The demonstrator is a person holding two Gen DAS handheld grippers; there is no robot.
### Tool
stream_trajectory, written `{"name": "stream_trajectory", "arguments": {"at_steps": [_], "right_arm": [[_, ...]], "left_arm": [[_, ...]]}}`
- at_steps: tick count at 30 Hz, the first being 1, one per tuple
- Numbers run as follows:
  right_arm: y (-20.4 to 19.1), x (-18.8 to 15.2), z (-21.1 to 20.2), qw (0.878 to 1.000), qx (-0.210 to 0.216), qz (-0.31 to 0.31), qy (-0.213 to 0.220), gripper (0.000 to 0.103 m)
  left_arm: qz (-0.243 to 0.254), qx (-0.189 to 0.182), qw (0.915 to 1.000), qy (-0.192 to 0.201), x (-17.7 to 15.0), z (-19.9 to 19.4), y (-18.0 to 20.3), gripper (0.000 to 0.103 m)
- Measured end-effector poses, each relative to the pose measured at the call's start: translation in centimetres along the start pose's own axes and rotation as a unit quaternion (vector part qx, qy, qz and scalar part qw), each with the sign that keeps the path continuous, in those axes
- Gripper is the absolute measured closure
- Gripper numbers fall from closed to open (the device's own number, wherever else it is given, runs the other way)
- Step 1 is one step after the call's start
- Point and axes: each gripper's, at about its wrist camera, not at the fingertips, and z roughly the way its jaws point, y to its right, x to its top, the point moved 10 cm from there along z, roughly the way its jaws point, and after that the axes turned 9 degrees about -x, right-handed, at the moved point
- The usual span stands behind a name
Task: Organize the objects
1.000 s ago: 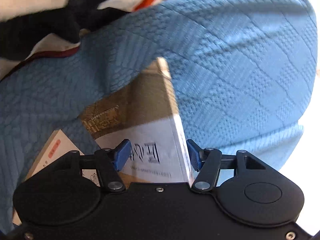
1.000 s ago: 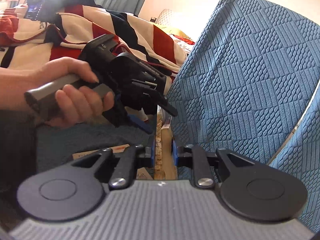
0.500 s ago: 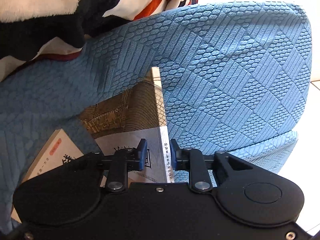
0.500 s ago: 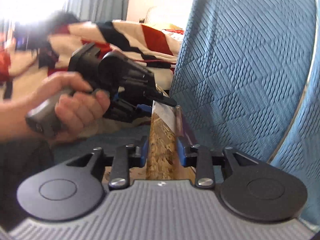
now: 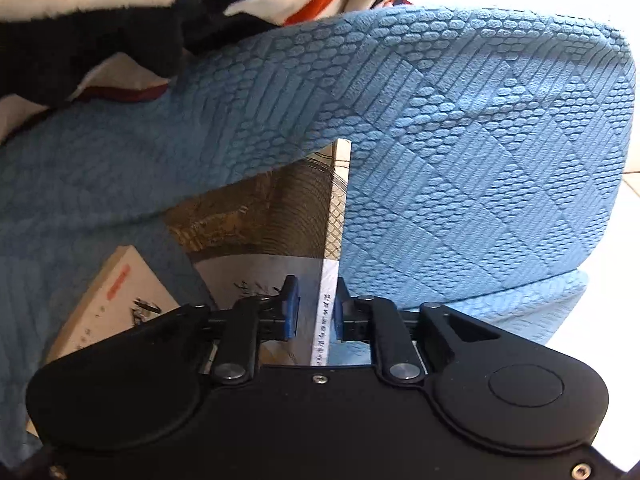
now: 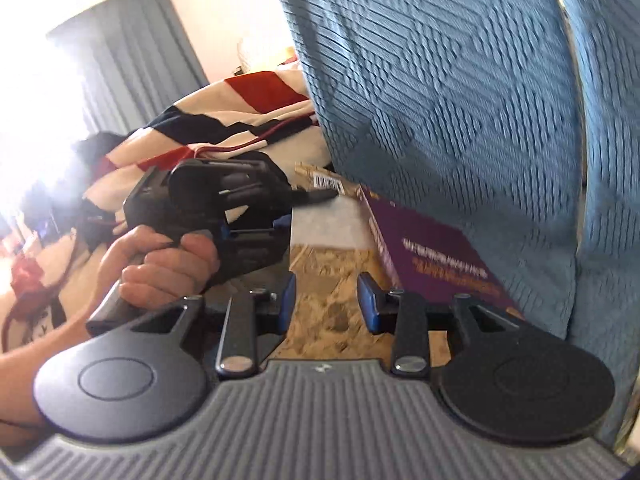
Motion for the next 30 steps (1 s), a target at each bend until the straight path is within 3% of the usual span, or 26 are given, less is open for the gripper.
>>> {"name": "stream_trajectory", "arguments": {"at_steps": [3,8,13,16,17,20,25,30], "right_arm": [[0.9,-0.1,0.1,0.999,-0.003,0.038,0.004,0.066],[3.4,-0.3,0.6,0.993,-0.003,0.121,-0.003,0.068],[3.4,-1.0,0.9,0.991,0.004,0.131,-0.014,0.068],[3.0,-1.4,1.4,0.993,-0.005,0.115,-0.023,0.068],[3.0,-1.4,1.5,0.993,-0.006,0.116,-0.024,0.069],[3.5,-1.6,1.3,0.991,-0.003,0.134,-0.023,0.069],[3.8,-1.8,0.8,0.988,-0.008,0.152,-0.02,0.069],[4.3,-1.9,1.1,0.989,-0.062,0.128,-0.028,0.066]], "left_arm": [[0.016,-0.004,0.9998,-0.008,-0.3,0.5,0.7,0.081],[0.056,0.025,0.9977,-0.027,-1.7,2.3,1.4,0.072],[0.074,0.065,0.9938,-0.052,-3.7,4.4,0.9,0.066],[0.073,0.094,0.9913,-0.055,-4.2,4.8,-0.1,0.069],[0.071,0.101,0.9909,-0.054,-4.2,4.8,-0.4,0.077],[0.044,0.101,0.9927,-0.05,-4.0,4.5,-1.0,0.082],[0.044,0.107,0.9921,-0.048,-4.2,3.9,-0.9,0.086],[0.042,0.105,0.9924,-0.049,-4.1,3.4,-0.8,0.086]]}}
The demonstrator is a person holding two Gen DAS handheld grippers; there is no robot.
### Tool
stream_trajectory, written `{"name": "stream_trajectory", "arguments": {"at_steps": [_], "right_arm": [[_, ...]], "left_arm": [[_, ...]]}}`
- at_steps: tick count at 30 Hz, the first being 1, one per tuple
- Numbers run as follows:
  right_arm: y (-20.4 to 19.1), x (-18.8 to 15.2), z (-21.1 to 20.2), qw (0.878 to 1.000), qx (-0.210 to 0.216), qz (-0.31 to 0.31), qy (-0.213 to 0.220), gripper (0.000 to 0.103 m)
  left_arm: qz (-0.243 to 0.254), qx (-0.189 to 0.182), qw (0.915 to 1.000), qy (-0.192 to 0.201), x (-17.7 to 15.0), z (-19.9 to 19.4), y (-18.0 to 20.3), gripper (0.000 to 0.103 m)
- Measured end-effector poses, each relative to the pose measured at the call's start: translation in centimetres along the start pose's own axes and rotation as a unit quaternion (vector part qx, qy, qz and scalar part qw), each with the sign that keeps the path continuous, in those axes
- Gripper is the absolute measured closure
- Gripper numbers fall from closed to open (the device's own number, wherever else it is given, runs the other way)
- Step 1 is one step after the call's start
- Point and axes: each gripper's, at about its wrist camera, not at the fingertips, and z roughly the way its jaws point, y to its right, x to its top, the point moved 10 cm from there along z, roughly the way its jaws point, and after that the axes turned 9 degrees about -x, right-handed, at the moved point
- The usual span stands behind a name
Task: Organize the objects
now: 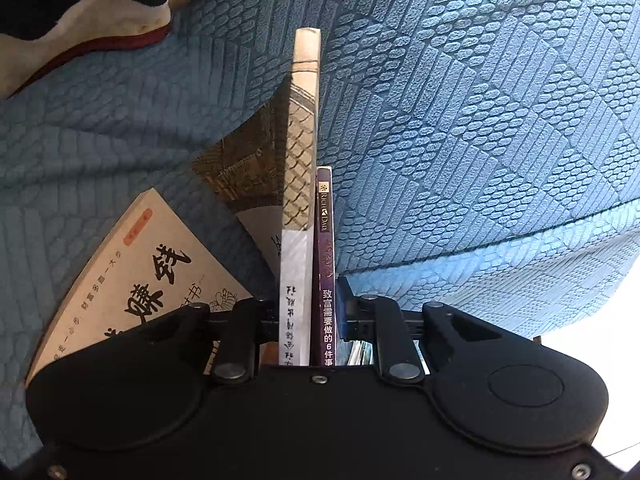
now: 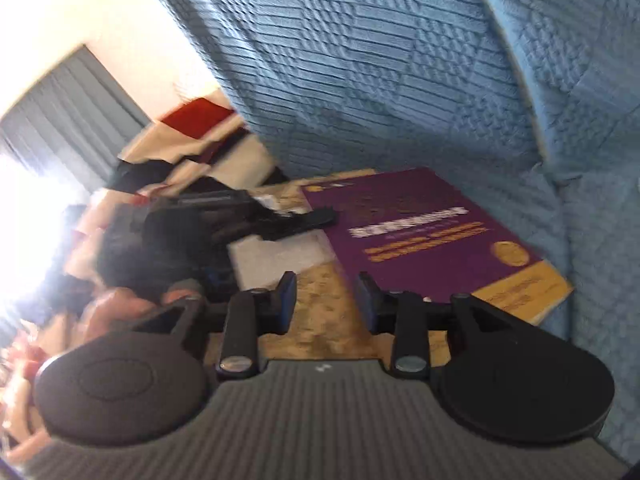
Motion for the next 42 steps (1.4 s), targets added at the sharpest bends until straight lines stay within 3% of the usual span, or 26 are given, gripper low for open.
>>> {"name": "stream_trajectory", "arguments": {"at_steps": [6,9,12,14,17,21,25,30,31,34,40,42], "right_arm": [[-0.4,0.3,-0.9,1.0,0.007,-0.005,0.007,0.066],[-1.7,0.1,-1.3,0.999,0.036,-0.003,0.0,0.066],[-1.8,-1.0,-1.3,0.999,0.036,0.025,-0.019,0.066],[-0.9,-2.1,-1.3,0.997,0.023,0.073,-0.03,0.066],[1.2,-3.7,-2.0,0.987,0.001,0.156,-0.031,0.058],[3.3,-5.7,-2.7,0.965,0.013,0.26,-0.023,0.044],[3.7,-7.8,-1.4,0.941,0.035,0.335,-0.039,0.041],[3.4,-7.7,1.0,0.915,0.064,0.397,-0.028,0.036],[3.2,-7.6,1.6,0.914,0.066,0.399,-0.031,0.036],[2.2,-7.4,3.2,0.93,0.057,0.36,-0.042,0.036],[1.7,-6.8,5.6,0.912,0.096,0.397,-0.039,0.037],[1.3,-6.6,6.2,0.906,0.11,0.408,-0.04,0.044]], "left_arm": [[0.0,-0.008,1.0,-0.005,-0.5,-0.7,0.0,0.086],[-0.004,-0.011,0.9999,-0.004,-0.6,-1.3,0.0,0.086],[0.002,-0.014,0.9999,0.003,-0.3,-2.2,0.3,0.088],[0.013,-0.01,0.9998,0.009,-0.1,-3.5,0.3,0.097],[0.01,-0.012,0.9996,0.022,0.6,-5.1,0.2,0.097],[-0.006,-0.013,0.9994,0.031,1.7,-6.1,-0.4,0.097],[-0.017,-0.018,0.9988,0.042,2.2,-6.9,-0.9,0.097],[-0.015,-0.024,0.998,0.056,2.8,-7.4,-0.8,0.097],[-0.014,-0.023,0.9979,0.058,3.0,-7.5,-0.7,0.097],[-0.014,-0.022,0.9976,0.064,3.9,-7.3,-0.4,0.096],[-0.008,-0.017,0.9973,0.07,4.8,-8.2,-0.4,0.096],[-0.003,-0.012,0.9973,0.072,5.1,-8.5,-0.4,0.096]]}}
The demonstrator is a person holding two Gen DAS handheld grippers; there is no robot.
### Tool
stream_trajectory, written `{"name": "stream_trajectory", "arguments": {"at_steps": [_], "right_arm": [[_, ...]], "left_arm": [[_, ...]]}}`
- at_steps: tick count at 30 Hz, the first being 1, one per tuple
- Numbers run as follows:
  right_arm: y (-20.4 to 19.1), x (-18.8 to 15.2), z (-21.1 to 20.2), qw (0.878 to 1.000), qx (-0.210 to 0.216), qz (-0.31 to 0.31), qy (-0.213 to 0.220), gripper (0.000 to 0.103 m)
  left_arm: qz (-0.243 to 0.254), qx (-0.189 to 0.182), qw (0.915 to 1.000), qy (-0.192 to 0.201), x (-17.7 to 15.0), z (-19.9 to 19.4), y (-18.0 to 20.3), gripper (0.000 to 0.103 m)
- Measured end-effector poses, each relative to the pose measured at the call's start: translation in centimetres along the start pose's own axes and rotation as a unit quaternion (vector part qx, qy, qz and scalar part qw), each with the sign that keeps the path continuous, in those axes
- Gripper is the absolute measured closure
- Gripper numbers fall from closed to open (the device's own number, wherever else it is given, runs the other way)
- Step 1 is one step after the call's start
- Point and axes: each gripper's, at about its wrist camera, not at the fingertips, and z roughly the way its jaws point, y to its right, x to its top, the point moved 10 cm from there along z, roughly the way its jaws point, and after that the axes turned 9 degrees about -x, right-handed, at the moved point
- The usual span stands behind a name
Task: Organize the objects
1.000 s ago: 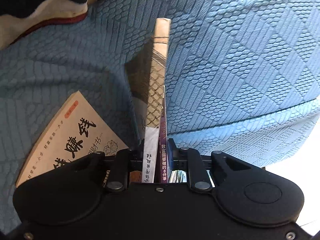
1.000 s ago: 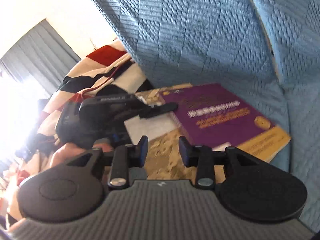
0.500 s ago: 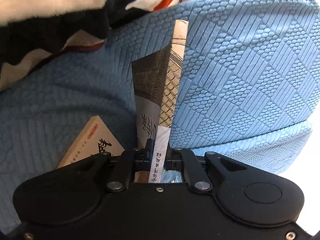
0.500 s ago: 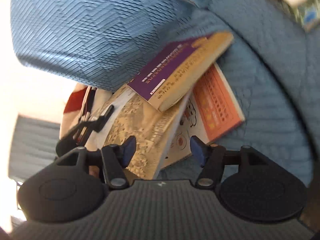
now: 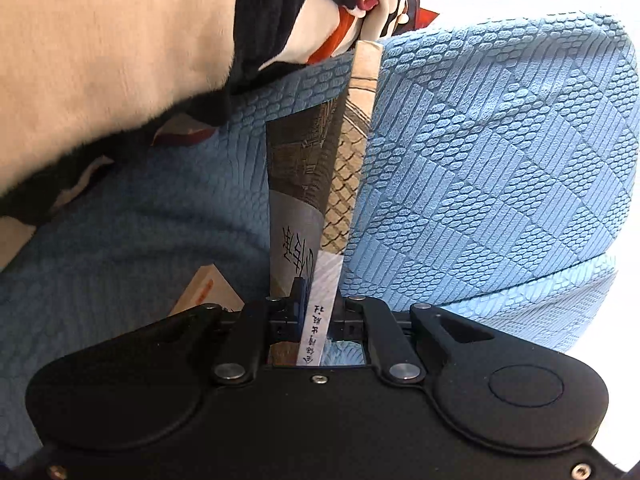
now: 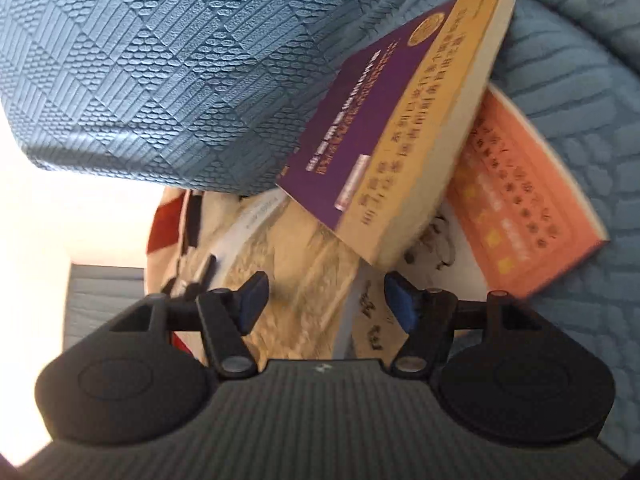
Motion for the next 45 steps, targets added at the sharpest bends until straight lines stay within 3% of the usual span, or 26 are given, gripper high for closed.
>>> {"name": "stream_trajectory", "arguments": {"at_steps": [1,11,15,26,35,45], "right_arm": [[-0.2,0.0,0.4,1.0,0.005,0.007,-0.005,0.053],[-5.1,-1.2,-0.6,0.998,0.052,-0.033,0.002,0.075],[-7.7,-1.4,-2.6,0.995,0.068,-0.065,0.016,0.082],[-10.7,-1.4,-9.4,0.987,0.056,-0.14,0.047,0.083],[-11.5,-0.3,-15.5,0.985,0.063,-0.136,0.084,0.083],[-13.7,1.7,-22.4,0.974,0.067,-0.161,0.147,0.083]], "left_arm": [[0.002,0.003,1.0,0.002,0.2,-0.1,0.0,0.096],[0.01,0.02,0.9991,0.035,2.5,-2.9,0.7,0.095],[0.002,-0.002,0.9993,0.038,2.3,-3.8,1.8,0.094],[0.006,-0.021,0.9997,0.012,-2.2,-6.5,6.2,0.092],[0.034,-0.032,0.9986,-0.024,-6.0,-5.7,11.3,0.091],[0.068,-0.06,0.9936,-0.068,-9.4,-3.1,18.3,0.091]]}}
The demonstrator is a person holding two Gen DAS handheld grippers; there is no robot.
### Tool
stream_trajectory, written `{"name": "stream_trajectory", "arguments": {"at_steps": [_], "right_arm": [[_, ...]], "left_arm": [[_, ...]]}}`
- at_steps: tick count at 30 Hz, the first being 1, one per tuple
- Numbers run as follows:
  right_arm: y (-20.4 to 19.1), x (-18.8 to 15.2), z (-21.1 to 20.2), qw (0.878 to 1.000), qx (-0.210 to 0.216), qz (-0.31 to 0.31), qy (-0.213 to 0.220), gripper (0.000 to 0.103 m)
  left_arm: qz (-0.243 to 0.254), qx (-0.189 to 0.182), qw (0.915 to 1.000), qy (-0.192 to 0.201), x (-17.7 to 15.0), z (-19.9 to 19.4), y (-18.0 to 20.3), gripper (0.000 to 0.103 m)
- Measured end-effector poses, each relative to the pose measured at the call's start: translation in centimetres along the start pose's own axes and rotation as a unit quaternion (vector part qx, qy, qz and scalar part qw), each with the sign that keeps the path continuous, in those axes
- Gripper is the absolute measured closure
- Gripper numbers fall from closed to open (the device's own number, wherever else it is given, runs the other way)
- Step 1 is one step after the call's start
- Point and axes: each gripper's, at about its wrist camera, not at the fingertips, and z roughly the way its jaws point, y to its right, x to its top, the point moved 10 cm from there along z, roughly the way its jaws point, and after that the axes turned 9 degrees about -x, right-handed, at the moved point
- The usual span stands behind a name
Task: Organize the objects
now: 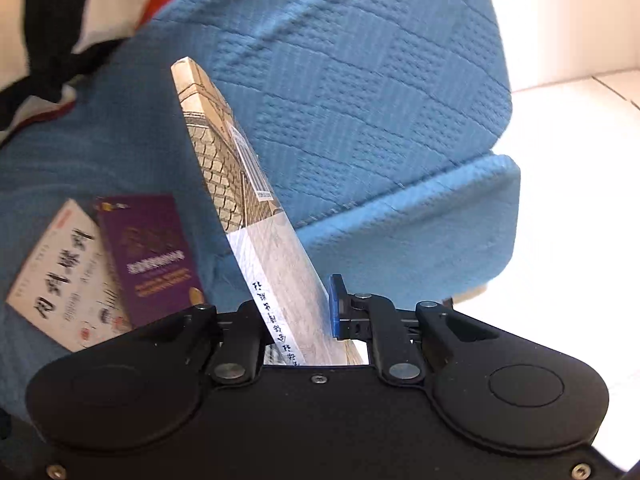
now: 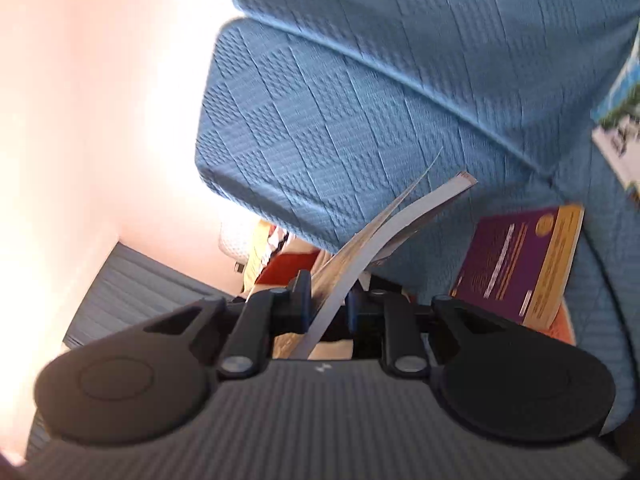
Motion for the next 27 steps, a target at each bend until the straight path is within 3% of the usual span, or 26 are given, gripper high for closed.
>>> {"name": "stream_trajectory", "arguments": {"at_steps": [12,27], "right_arm": [[2.0,2.4,-7.3,0.997,-0.034,-0.02,0.062,0.082],[9.2,1.2,-13.2,0.992,-0.099,-0.013,0.075,0.082]], "left_arm": [[0.014,-0.024,0.9974,-0.067,-6.1,4.2,3.2,0.09],[-0.01,-0.001,0.991,-0.134,-15.4,8.0,-0.8,0.089]]}}
